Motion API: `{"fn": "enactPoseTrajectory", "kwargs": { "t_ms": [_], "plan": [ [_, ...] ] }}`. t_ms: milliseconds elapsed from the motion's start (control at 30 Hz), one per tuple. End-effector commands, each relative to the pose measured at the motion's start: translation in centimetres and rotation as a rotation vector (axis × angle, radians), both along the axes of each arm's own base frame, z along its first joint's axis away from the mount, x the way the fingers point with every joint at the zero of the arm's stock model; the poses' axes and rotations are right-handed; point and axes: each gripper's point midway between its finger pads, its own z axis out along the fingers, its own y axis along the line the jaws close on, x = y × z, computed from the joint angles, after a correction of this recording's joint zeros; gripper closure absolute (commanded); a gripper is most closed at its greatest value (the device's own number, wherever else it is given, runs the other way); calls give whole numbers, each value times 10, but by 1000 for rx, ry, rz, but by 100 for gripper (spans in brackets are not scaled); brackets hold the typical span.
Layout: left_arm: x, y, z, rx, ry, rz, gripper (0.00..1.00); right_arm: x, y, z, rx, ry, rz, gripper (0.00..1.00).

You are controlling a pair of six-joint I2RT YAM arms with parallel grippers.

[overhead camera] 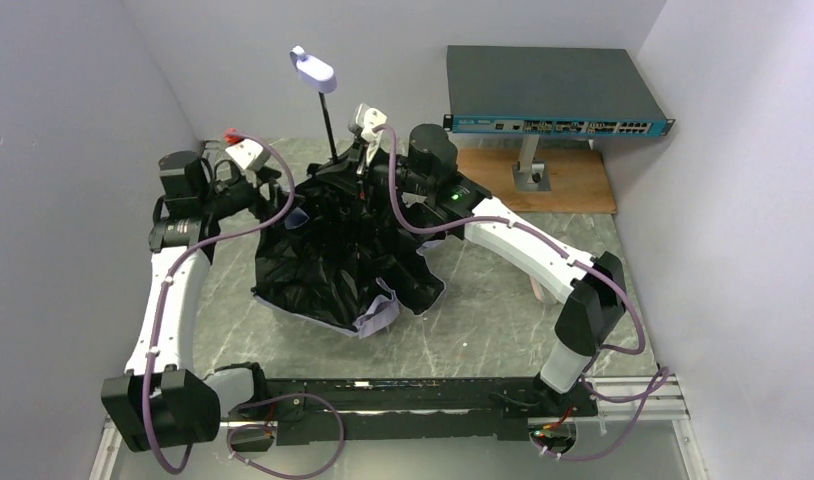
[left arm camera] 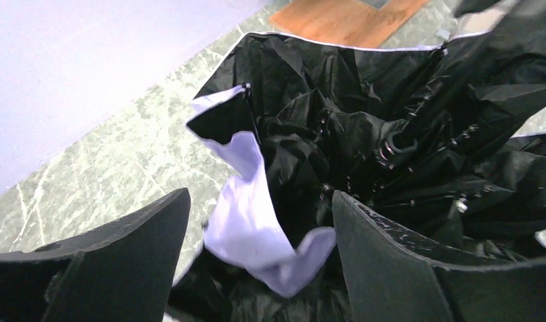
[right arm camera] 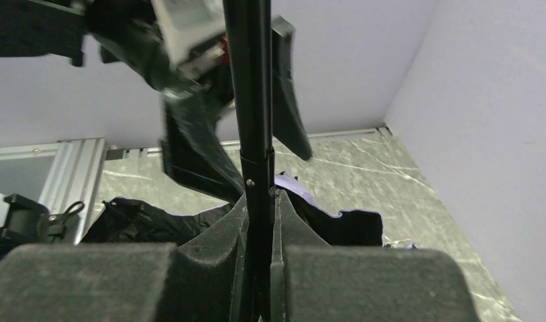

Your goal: Open the umbrella

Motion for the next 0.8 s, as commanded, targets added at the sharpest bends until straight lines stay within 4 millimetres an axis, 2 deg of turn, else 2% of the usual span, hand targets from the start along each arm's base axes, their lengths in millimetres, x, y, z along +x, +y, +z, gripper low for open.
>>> {"fn": "enactPoseTrajectory", "kwargs": {
  "t_ms": [0,100,133,200,233,267,300,333,367,400,433,500,533,600,667,700,733,767],
  "plan": [
    [16,-1,3,32,-28,38,28,-19,-3,73,151,-154,48,100],
    [43,30,4,47,-6,235,62,-23,-7,81,159,-159,52,100],
    [53,47,3,73,-9,323,73,-25,-8,81,157,-155,55,100],
    [70,78,4,120,-25,474,89,-28,-9,79,154,-145,63,100],
    [77,92,3,133,-27,531,93,-29,-10,78,154,-137,64,100],
    [82,102,4,132,-27,569,91,-28,-10,77,155,-125,58,100],
    [84,106,6,117,-27,566,80,-26,-10,76,157,-114,49,100],
    [83,101,13,87,-43,508,60,-23,-9,74,157,-101,36,100],
    [75,86,23,50,-76,390,42,-19,-8,72,159,-92,21,100],
    [63,70,34,29,-128,277,31,-14,-7,71,160,-86,3,100],
    [46,54,48,27,-201,190,25,-9,-6,69,160,-81,-15,100],
    [22,34,62,24,-325,78,20,0,-2,56,155,-39,-40,100],
    [13,25,62,21,-349,34,18,5,0,46,147,-22,-50,100],
    [3,12,48,55,-310,-17,17,13,2,23,125,-3,-56,100],
    [-7,2,34,65,-253,-75,11,21,4,7,106,-8,-70,100],
    [-11,-2,31,37,-227,-85,10,25,6,5,104,-5,-76,100],
    [-14,-4,30,17,-215,-90,10,29,6,12,112,-23,-90,100],
    [-16,-4,30,-2,-201,-76,10,42,2,20,127,-48,-143,100]
  ]
}}
